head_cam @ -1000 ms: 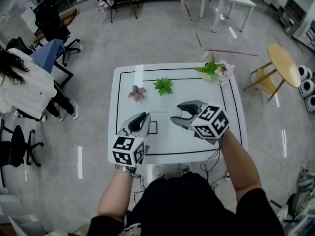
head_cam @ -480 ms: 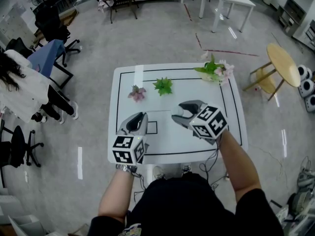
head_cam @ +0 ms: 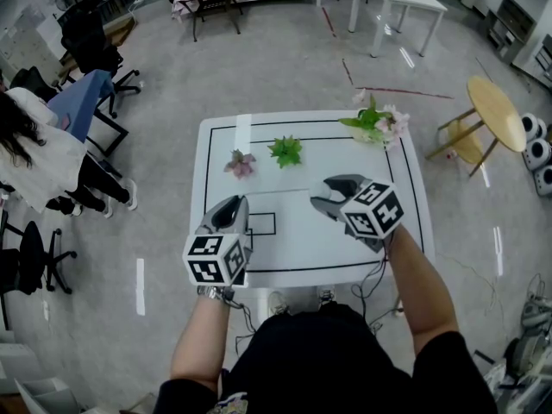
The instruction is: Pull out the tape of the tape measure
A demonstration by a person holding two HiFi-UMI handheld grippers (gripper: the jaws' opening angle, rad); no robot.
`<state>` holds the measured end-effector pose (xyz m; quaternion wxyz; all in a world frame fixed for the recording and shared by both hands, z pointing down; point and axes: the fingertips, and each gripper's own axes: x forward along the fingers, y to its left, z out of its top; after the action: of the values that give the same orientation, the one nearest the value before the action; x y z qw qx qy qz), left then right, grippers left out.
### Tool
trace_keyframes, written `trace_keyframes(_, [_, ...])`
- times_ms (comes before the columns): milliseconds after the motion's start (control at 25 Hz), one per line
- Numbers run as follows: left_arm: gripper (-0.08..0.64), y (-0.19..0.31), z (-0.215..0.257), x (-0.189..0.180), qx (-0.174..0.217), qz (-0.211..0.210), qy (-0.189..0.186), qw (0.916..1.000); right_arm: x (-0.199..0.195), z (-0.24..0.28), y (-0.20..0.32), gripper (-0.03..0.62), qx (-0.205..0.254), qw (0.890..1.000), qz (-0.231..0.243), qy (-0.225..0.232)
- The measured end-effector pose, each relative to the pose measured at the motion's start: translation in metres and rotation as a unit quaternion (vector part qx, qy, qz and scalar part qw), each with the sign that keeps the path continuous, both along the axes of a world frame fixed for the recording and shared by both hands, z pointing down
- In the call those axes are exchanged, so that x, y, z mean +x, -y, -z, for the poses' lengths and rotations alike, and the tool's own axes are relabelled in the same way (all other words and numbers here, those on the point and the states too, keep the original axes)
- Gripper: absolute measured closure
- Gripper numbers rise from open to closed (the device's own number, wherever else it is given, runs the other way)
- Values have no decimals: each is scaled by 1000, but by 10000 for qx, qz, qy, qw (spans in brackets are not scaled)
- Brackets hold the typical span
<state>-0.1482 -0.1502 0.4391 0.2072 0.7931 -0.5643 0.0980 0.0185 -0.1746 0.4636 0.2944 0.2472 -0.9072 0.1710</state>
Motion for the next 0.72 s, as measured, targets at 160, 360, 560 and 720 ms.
trace_keyframes(160, [517,0,-4,-2,-46,33,-14,10000,5,-3,1,379,-53,9999,-86,32])
trace_keyframes(360, [517,2,-7,-2,-74,26,4,10000,7,-6,1,379,-91,9999,-104,-5])
trace_keyframes(560, [517,4,-10,-7,-131,124,8,9998,10,-9,3,379,-109,9998,-156,-75])
trace_keyframes(720, [517,5,-13,-16,-147,214,8,9997,19,-13,7,379,-141,9995,-255,-94])
